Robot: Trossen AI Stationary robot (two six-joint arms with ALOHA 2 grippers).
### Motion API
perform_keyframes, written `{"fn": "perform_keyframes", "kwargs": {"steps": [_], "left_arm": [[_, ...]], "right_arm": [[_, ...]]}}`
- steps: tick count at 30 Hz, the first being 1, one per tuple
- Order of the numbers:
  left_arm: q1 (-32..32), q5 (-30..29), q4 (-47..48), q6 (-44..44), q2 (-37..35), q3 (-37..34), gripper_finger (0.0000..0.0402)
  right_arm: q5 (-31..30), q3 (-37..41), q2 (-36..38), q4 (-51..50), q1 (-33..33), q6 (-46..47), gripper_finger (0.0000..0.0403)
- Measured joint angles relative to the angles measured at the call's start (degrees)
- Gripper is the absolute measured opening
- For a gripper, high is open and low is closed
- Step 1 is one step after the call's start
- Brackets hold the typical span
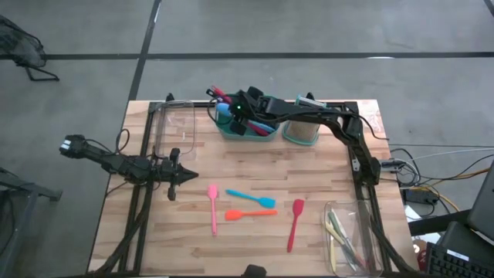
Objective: Pick & Place Kitchen Items
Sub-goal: Put the pink spatula into the left transparent bin
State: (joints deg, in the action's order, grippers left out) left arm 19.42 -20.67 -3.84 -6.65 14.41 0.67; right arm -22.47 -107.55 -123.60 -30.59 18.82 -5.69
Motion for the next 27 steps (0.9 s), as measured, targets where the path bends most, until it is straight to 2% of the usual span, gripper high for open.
{"fn": "perform_keyframes", "kwargs": {"steps": [5, 8, 12, 18, 22, 27], "left_arm": [[0.0, 0.0, 0.0, 0.0, 0.0, 0.0, 0.0012], [0.0, 0.0, 0.0, 0.0, 0.0, 0.0, 0.0012], [0.0, 0.0, 0.0, 0.0, 0.0, 0.0, 0.0012], [0.0, 0.0, 0.0, 0.0, 0.0, 0.0, 0.0012], [0.0, 0.0, 0.0, 0.0, 0.0, 0.0, 0.0012], [0.0, 0.0, 0.0, 0.0, 0.0, 0.0, 0.0012]], "right_arm": [[0.3, -5.9, 0.1, -6.7, -1.9, 0.1, 0.0179], [1.3, -8.5, 0.1, -10.3, -3.3, 0.0, 0.0174], [3.5, -10.2, 0.4, -11.3, -5.6, -0.3, 0.0129], [6.7, -10.0, 3.4, -11.6, -7.5, -2.8, 0.0021], [11.8, -9.6, 7.2, -12.4, -7.7, -3.2, 0.0013], [13.9, -8.8, 12.0, -12.5, -8.8, -2.5, 0.0008]]}}
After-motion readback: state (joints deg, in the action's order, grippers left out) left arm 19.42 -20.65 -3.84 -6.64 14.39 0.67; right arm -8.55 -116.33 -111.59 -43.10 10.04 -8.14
